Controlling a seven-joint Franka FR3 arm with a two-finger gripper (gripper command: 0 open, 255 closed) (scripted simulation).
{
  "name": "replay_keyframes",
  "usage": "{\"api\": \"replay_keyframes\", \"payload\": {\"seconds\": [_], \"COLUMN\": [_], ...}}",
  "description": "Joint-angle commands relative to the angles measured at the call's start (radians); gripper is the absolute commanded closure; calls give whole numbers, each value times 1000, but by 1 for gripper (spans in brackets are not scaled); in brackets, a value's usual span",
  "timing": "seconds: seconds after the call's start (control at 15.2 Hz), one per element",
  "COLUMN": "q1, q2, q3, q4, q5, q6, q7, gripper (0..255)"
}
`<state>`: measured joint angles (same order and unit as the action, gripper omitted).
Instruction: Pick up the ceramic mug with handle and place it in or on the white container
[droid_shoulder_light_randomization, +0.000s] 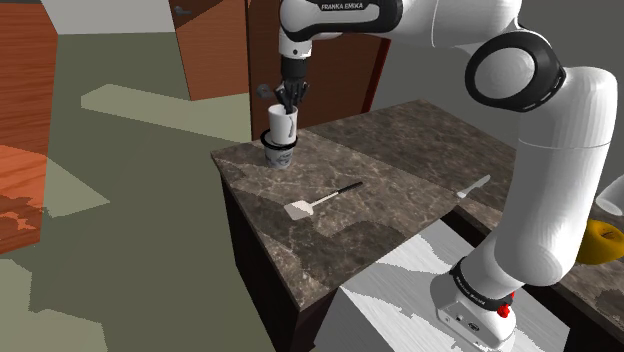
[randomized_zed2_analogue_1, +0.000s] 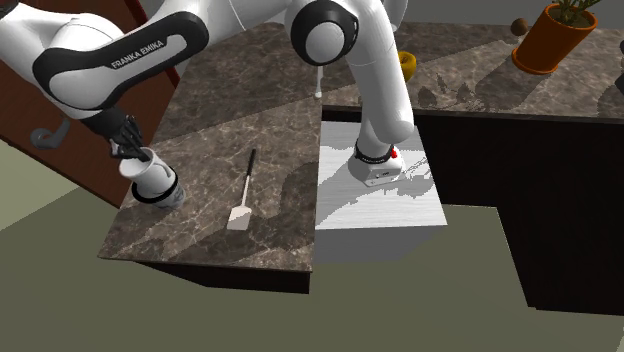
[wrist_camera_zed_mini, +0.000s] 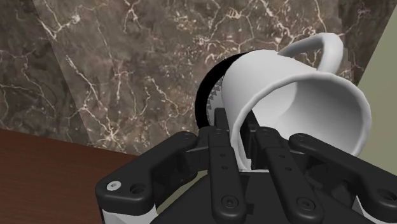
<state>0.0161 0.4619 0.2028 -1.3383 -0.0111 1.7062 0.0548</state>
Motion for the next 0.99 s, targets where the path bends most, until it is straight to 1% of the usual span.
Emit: {"api": "replay_keyframes", "payload": {"seconds": [0.0,0.26,0.33,0.66,0.92], "q1": [0,0,0,0,7], "q2": [-1,-1,-1,-1,30], "q3": [0,0,0,0,-1], "q4": [-4,-4,-4,-4,171], "q5": [0,0,0,0,-5], "q6": [4,4,4,4,-140], "q7": [0,0,0,0,2], "gripper": [255,255,0,0,0]}}
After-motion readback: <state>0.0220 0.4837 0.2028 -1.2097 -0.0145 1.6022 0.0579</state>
